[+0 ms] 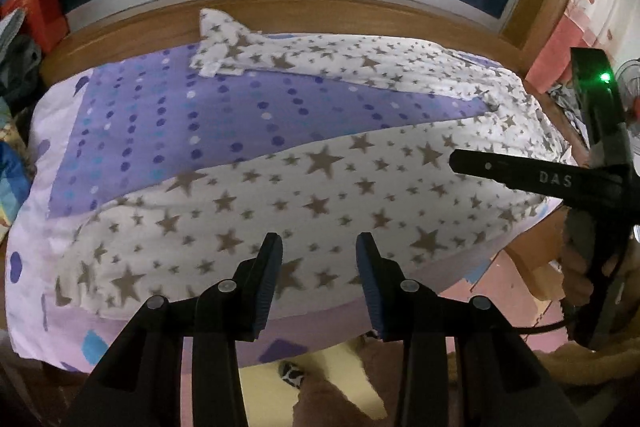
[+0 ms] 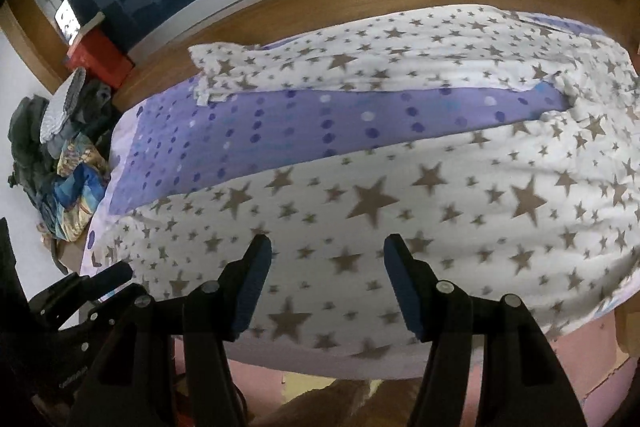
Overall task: Organize soft objects
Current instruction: 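Reach both grippers toward the folded blanket corner by the headboard and grasp it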
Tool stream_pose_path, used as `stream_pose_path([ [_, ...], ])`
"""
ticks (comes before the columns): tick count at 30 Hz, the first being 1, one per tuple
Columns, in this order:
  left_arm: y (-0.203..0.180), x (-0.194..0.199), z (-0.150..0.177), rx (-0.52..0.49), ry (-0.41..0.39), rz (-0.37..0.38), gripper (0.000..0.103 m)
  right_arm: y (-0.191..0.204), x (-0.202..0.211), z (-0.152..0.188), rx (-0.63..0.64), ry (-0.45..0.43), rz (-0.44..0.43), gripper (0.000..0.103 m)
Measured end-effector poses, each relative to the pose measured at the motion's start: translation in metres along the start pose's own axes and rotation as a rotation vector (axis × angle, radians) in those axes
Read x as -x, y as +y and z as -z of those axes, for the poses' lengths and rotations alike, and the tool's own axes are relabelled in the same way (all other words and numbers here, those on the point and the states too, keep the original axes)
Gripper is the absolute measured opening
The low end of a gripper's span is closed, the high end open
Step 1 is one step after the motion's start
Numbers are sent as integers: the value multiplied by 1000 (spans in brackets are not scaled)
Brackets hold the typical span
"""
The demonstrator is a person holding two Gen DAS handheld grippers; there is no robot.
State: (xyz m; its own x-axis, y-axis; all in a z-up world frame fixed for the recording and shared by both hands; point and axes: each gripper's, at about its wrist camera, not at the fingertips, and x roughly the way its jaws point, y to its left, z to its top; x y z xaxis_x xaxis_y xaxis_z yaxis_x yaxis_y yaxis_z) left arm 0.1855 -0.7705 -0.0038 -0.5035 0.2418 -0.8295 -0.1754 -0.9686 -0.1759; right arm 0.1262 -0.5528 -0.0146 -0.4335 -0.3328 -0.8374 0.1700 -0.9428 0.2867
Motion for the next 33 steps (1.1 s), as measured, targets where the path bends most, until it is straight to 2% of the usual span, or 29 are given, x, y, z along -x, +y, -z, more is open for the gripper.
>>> stream_pose_path([
  [8, 33, -6, -7, 0, 11, 24, 38, 31, -14, 0, 31, -3, 17, 59],
  [17, 63, -28, -46, -27, 74, -46, 39, 55, -52, -25, -3, -9, -114, 59],
  [22, 83, -40, -56, 22, 102, -48, 39, 69, -73, -37, 10, 7, -148, 59],
  [27, 94, -49, -63, 7, 133, -29, 39, 77, -83, -39, 2, 18, -148, 59],
  [33, 106, -57, -78, -39, 141, 17, 39, 91, -78, -44, -55, -38, -82, 59],
])
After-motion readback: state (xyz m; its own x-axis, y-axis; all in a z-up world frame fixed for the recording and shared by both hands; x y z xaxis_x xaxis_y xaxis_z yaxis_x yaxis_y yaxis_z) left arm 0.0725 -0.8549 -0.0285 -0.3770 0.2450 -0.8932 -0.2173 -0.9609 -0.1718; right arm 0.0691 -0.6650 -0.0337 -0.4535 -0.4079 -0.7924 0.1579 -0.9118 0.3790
